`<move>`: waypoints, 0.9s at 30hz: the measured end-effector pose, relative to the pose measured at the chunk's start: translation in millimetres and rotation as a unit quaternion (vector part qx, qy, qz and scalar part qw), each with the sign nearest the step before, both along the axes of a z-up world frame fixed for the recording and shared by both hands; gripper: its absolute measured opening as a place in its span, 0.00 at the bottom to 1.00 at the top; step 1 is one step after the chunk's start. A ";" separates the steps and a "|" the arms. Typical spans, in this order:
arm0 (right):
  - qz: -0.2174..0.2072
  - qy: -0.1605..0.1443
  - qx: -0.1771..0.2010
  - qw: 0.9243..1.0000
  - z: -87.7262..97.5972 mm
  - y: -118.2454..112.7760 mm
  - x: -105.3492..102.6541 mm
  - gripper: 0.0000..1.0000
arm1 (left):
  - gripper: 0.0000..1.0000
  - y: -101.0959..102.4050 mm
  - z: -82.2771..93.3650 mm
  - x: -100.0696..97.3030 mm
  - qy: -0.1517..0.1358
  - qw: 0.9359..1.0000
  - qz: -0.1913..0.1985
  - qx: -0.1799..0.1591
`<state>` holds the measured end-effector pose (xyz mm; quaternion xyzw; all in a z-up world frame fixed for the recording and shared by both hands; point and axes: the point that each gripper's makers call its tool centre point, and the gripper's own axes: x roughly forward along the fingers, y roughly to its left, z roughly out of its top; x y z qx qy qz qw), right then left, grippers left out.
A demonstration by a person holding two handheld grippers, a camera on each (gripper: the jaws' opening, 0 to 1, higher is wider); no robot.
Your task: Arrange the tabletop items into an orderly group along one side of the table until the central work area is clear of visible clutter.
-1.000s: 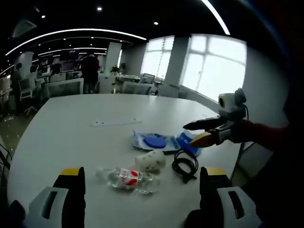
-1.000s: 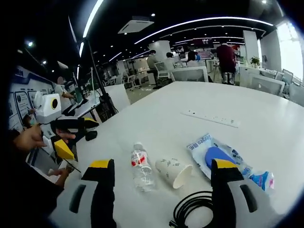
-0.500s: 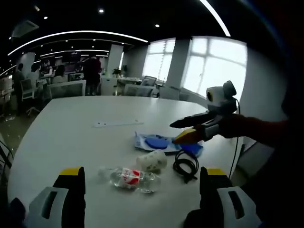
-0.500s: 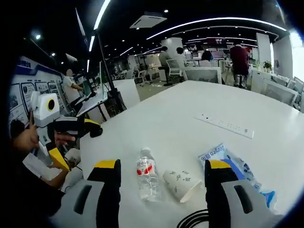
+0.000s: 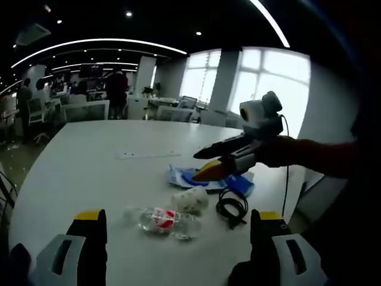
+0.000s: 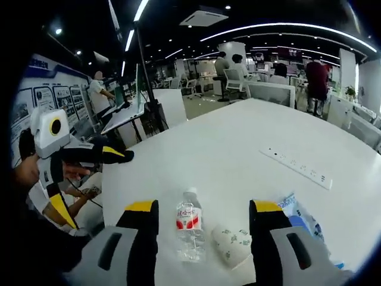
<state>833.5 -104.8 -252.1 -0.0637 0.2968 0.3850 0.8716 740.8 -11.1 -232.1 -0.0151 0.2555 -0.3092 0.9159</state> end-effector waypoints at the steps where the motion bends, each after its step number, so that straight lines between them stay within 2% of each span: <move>1: 0.002 0.001 -0.002 1.000 -0.5 2.1 0.9 0.57 | 1.00 0.3 0.3 -0.7 0.000 1.000 0.001 -0.001; 6: 0.016 0.005 -0.011 1.000 -4.2 16.1 9.2 0.53 | 1.00 4.1 -0.4 -2.5 0.001 1.000 0.005 -0.003; 16: 0.055 0.028 -0.042 0.997 -26.2 45.8 11.4 0.43 | 1.00 10.5 2.2 -2.4 -0.004 1.000 0.006 -0.004; 20: 0.067 0.033 -0.054 0.996 -35.1 59.3 16.0 0.43 | 1.00 10.9 -0.4 -3.5 0.003 1.000 0.006 -0.002; 27: 0.084 0.068 -0.078 0.991 -59.4 77.1 23.2 0.38 | 1.00 11.7 2.1 -2.1 0.006 1.000 0.007 -0.007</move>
